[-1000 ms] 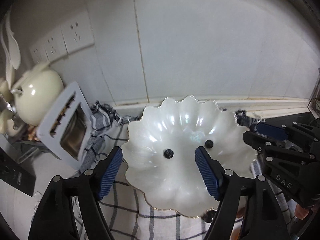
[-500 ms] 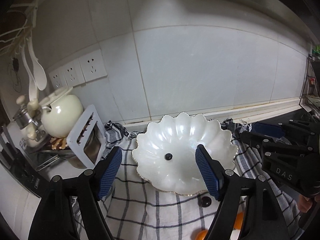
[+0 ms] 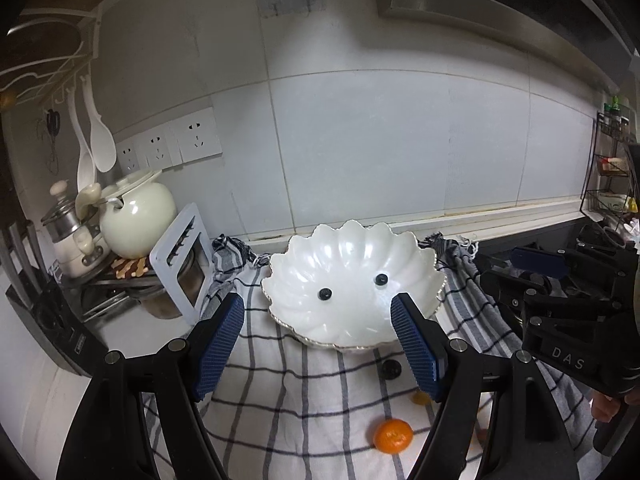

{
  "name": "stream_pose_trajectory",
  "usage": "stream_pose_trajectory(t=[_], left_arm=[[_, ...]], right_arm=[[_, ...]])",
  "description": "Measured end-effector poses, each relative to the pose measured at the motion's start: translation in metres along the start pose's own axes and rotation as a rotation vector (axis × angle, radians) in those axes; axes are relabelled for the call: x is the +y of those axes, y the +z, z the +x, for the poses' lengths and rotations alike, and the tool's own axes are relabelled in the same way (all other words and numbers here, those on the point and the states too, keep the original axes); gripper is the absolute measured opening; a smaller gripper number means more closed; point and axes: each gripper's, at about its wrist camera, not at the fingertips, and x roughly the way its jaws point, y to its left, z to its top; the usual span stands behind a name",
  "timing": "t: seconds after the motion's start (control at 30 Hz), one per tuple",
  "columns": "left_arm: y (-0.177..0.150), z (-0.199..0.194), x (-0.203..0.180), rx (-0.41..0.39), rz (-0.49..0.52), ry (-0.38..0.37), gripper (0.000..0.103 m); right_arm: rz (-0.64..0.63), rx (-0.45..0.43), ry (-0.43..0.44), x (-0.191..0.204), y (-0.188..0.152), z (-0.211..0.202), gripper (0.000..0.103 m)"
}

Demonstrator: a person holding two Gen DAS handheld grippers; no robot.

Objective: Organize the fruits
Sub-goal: 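Withdraw both tools from the bowl back over the cloth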

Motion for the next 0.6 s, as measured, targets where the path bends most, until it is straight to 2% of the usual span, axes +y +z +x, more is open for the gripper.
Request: stream_pose_trajectory(t=[0.1, 0.37, 0.47, 0.6], left_arm=[[-0.005, -0.007, -0.001, 0.000, 0.003, -0.001, 0.076], [-0.026, -0.024, -0.009, 0.009, 0.022, -0.014, 0.079], [-0.032, -0.028, -0.010, 0.009, 0.024, -0.017, 0.081], [-0.040, -0.031, -0.013, 0.027, 0.027, -0.034, 0.081]], right_arm=[[-0.012, -0.006, -0.001, 0.000, -0.008, -0.009, 0.048], [-0.026, -0.028, -0.007, 0.003, -0.023, -0.028, 0.049], [-0.029, -0.028, -0.004, 0.005, -0.029, -0.032, 0.054], [-0.044, -0.022, -0.002, 0.007, -0.038, -0.036, 0.055]])
